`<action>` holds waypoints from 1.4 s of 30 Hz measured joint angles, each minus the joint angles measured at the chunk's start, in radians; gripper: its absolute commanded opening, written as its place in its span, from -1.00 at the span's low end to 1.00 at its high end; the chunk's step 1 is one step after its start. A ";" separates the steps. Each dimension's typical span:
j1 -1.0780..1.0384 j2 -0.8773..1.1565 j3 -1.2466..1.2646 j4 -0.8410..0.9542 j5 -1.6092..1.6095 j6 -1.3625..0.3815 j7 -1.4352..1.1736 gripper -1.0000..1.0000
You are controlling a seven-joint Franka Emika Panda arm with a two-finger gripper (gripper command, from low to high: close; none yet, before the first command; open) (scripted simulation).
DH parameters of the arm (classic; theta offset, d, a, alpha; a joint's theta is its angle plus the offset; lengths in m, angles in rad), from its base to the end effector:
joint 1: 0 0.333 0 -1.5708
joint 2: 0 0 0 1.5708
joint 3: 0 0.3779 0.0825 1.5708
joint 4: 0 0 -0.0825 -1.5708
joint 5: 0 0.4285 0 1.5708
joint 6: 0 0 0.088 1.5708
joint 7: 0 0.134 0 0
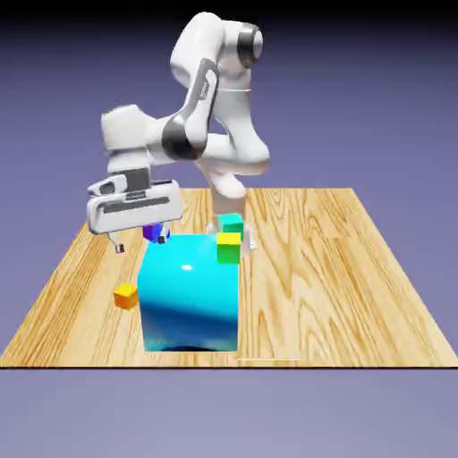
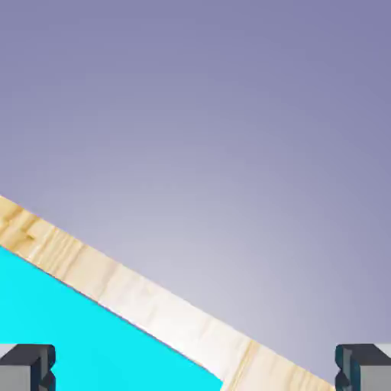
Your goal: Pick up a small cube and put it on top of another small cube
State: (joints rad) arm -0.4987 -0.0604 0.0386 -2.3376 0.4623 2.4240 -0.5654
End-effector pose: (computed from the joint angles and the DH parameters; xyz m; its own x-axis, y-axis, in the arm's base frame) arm 0.4946 -0.2342 0.3818 0.9358 -0.2446 0.2540 -0.1846 -0.9535 -0.2382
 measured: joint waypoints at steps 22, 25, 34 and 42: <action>-0.254 0.312 -0.127 0.070 0.248 -0.278 -0.957 0.00; -0.289 0.354 -0.144 0.079 0.282 -0.316 -1.087 0.00; -0.331 0.470 -0.215 0.012 0.367 -0.316 -1.414 0.00; -0.334 0.449 -0.226 0.013 0.343 -0.336 -1.399 -1.00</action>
State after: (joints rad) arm -0.8331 0.3887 -0.1870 -2.3245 0.8057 2.0885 -1.9639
